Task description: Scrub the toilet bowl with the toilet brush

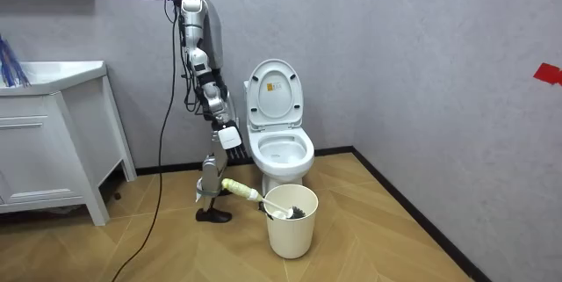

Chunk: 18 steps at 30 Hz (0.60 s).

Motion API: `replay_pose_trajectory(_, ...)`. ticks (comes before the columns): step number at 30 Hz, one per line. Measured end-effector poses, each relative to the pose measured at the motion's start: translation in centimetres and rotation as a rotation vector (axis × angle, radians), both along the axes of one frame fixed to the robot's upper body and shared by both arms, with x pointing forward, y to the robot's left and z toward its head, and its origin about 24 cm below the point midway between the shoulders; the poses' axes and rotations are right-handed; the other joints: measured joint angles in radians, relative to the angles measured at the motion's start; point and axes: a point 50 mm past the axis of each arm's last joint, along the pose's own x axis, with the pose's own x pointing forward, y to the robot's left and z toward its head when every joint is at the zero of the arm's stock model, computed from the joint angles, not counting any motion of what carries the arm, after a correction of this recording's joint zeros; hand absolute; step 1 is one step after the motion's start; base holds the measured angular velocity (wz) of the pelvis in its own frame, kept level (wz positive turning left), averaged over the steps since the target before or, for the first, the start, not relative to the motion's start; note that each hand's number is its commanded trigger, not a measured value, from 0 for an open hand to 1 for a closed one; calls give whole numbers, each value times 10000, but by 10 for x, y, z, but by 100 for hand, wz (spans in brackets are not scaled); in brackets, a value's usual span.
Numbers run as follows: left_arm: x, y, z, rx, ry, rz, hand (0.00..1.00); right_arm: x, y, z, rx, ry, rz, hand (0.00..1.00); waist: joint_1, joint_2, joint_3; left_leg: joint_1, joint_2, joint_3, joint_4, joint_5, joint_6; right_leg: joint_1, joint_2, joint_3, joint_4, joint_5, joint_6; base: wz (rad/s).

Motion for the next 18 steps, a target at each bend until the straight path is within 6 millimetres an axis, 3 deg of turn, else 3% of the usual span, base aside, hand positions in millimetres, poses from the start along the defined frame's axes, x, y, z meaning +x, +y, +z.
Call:
replay_pose_trajectory(12,1,0,0,11,-31,-29,0,1,0,0,-154,-1,118,0,11,-13,1,-6,18,56,-16,-2,2,-24,-1,6,-11,-1,1,0)
replay_pose_trajectory(18,4,0,0,147,-349,-41,0,9,-3,3,-1161,-97,1274,0,44,-35,-1,9,-20,31,-4,-3,3,-30,8,36,-3,0,1,-1)
